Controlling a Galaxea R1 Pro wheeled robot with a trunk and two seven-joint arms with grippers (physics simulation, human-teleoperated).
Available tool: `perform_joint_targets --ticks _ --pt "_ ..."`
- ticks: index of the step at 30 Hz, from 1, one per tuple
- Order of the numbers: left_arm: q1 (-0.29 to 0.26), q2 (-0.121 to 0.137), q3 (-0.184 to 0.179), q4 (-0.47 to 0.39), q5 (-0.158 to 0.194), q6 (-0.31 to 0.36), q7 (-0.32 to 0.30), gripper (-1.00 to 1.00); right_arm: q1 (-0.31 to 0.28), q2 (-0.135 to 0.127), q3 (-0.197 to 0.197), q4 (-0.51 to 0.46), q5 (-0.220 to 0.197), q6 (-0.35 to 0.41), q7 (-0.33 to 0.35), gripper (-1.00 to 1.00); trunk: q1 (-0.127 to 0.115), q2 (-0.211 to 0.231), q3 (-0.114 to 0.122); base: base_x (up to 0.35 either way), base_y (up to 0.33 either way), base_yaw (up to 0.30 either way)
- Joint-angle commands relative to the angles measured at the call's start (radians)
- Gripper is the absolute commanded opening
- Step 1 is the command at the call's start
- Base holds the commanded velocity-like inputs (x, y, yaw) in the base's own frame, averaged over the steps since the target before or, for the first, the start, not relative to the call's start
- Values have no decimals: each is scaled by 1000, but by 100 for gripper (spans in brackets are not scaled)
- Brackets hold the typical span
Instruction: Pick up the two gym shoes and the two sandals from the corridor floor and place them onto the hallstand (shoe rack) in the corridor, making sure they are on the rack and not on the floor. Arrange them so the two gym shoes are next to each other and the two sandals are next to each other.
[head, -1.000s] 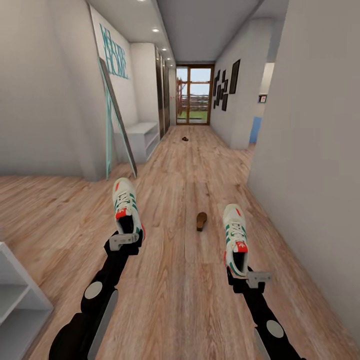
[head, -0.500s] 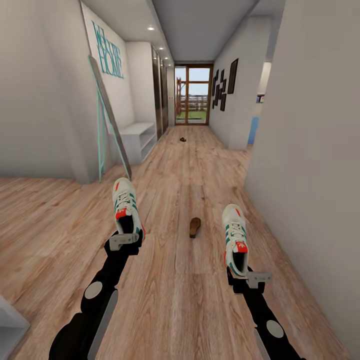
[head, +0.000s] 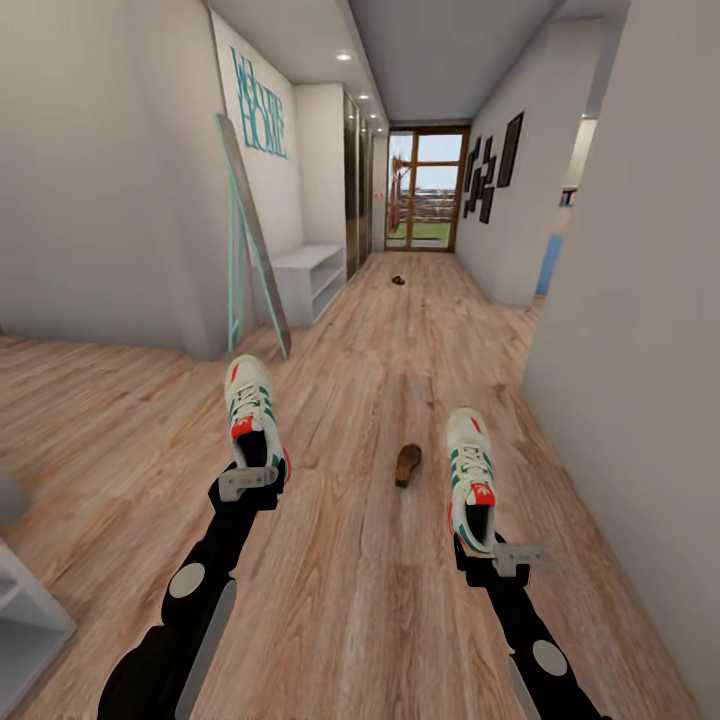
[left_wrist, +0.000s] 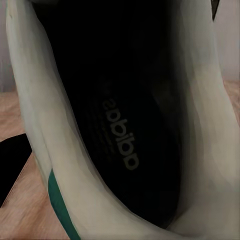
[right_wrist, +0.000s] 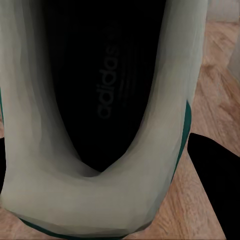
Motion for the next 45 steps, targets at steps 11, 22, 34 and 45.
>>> perform_joint_targets --ticks 11,22,34,45 --pt "-1 0 -2 -1 6 5 7 -100 0 0 -1 0 3 -3 0 -100 0 0 -1 2 -37 291" --pt "-1 0 -2 -1 6 5 7 -100 0 0 -1 0 0 -3 0 -100 0 0 -1 0 -1 291" --pt "-1 0 -2 -1 6 5 7 -100 0 0 -1 0 -2 -3 0 -100 0 0 -1 0 0 291" --pt "-1 0 -2 -1 6 5 7 -100 0 0 -1 0 -2 -3 0 -100 0 0 -1 2 -47 292"
